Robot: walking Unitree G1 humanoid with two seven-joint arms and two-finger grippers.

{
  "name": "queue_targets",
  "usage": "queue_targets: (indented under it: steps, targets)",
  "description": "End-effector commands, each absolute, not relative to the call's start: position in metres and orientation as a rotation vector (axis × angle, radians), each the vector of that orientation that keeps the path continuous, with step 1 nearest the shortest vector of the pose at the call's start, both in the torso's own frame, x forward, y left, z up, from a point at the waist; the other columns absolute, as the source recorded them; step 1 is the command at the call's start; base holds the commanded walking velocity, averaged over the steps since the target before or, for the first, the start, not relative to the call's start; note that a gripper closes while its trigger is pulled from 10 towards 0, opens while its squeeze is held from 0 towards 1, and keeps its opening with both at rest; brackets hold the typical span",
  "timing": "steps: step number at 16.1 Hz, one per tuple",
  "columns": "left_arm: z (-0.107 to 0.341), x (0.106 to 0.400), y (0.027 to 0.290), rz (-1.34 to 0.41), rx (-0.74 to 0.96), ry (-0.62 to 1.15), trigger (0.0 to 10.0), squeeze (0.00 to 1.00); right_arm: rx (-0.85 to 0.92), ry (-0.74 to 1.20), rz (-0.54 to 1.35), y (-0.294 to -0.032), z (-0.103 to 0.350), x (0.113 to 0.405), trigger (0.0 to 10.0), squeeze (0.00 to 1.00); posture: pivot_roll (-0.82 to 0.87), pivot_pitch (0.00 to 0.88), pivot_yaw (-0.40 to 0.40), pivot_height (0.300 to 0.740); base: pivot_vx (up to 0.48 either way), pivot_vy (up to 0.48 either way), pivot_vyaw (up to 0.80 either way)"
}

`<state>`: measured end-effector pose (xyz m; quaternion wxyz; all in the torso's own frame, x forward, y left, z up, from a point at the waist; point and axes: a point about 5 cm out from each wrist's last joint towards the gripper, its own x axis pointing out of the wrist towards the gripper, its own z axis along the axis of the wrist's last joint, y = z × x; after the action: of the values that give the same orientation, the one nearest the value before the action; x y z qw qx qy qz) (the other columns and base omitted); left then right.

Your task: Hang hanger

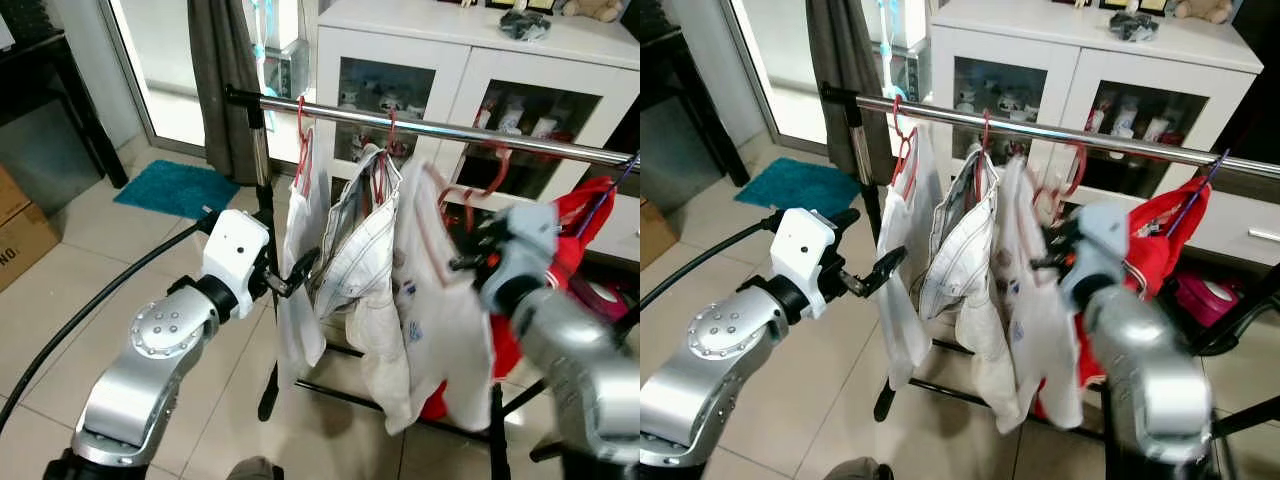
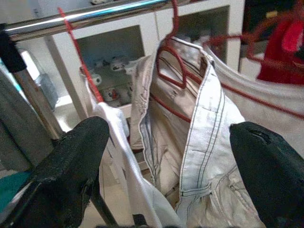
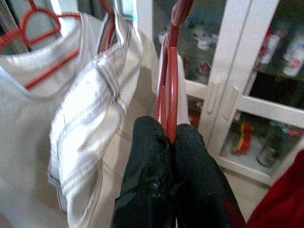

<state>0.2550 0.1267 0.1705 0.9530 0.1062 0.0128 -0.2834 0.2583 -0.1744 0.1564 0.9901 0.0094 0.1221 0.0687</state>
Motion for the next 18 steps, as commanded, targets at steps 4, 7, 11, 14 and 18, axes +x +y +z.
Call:
queue_targets:
  steps: [4, 7, 11, 14, 18]
  targets:
    - [0.167, 0.254, 0.129, -0.540, 0.191, 0.045, 10.0, 0.00, 0.029, 0.165, 0.087, -0.164, 0.163, 0.251, 0.0, 0.00, 0.05, 0.000, -0.007, 0.740, -0.071, 0.000, 0.00]
    - [0.167, 0.254, 0.129, -0.536, 0.189, 0.048, 10.0, 0.00, 0.028, 0.169, 0.082, -0.163, 0.158, 0.247, 0.0, 0.00, 0.06, 0.000, -0.011, 0.740, -0.303, 0.000, 0.00]
    - [0.167, 0.252, 0.129, -0.542, 0.186, 0.054, 10.0, 0.00, 0.034, 0.174, 0.075, -0.160, 0.154, 0.243, 0.0, 0.00, 0.05, 0.000, -0.005, 0.740, -0.312, 0.000, 0.00]
    - [0.168, 0.253, 0.129, -0.545, 0.184, 0.056, 10.0, 0.00, 0.035, 0.168, 0.075, -0.159, 0.155, 0.243, 0.0, 0.00, 0.05, 0.000, -0.001, 0.740, -0.315, 0.000, 0.00]
    - [0.169, 0.254, 0.126, -0.557, 0.181, 0.056, 10.0, 0.00, 0.029, 0.164, 0.071, -0.162, 0.158, 0.242, 0.0, 0.00, 0.04, 0.000, 0.000, 0.740, -0.302, 0.000, 0.00]
